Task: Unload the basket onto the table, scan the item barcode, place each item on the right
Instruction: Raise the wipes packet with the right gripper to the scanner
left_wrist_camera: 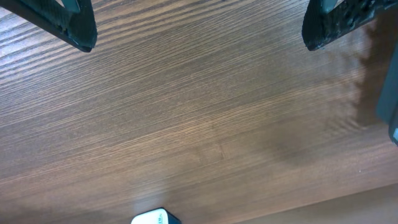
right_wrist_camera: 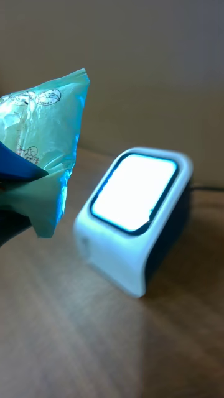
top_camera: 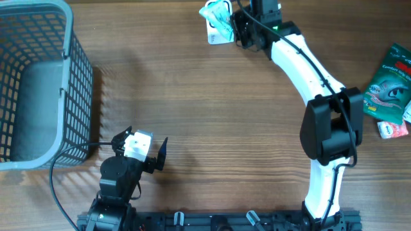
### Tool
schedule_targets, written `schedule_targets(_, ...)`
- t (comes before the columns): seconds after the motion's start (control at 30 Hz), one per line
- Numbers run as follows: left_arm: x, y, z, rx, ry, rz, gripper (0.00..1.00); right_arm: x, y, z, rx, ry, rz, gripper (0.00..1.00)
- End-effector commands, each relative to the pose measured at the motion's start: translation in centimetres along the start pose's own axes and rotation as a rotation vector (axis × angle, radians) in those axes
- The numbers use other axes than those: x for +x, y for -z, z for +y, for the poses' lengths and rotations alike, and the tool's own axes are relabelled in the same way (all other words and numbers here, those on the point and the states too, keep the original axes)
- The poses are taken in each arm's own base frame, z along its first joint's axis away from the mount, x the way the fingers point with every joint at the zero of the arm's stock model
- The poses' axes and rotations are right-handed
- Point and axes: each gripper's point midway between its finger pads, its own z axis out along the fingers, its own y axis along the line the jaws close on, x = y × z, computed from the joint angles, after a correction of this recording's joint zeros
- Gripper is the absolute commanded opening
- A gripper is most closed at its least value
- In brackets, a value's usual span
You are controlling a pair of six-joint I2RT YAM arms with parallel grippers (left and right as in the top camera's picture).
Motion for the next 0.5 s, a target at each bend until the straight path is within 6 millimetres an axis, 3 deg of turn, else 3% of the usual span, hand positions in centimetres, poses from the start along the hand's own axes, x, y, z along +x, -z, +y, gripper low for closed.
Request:
schedule_targets(0.0, 0.2, 0.0, -0.1, 0.008, -0.010, 0.001, 1.00, -2.3, -0.6, 0.8, -0.031, -0.026, -0.177, 0.05)
schedule_targets(0.07, 0.1, 0.0, -0.1, 0.008, -0.010, 0.000, 1.00, -2.1, -2.0, -0.1, -0.022, -0.037, -0.162, 0.05)
schedule_targets(0.13, 0.1, 0.0, -0.1, 0.008, -0.010, 0.000, 1.00, -1.9, -3.5, -2.3, 0.032, -0.081, -0.155, 0.05)
schedule_targets(0.23, 0.2, 0.0, -0.1, 0.008, -0.010, 0.001, 1.00, -1.4, -4.5, -3.4, 0.056, -0.078, -0.124, 0.05)
schedule_targets(0.37, 0.2, 0.0, -0.1, 0.008, -0.010, 0.001, 1.00, -1.2, -4.4, -3.0, 0.044, -0.052, -0.108, 0.05)
schedule_targets(0.47, 0.2, 0.0, -0.1, 0.008, -0.010, 0.001, 1.00, -2.0, -2.4, -2.2, 0.055, -0.055, -0.108, 0.05)
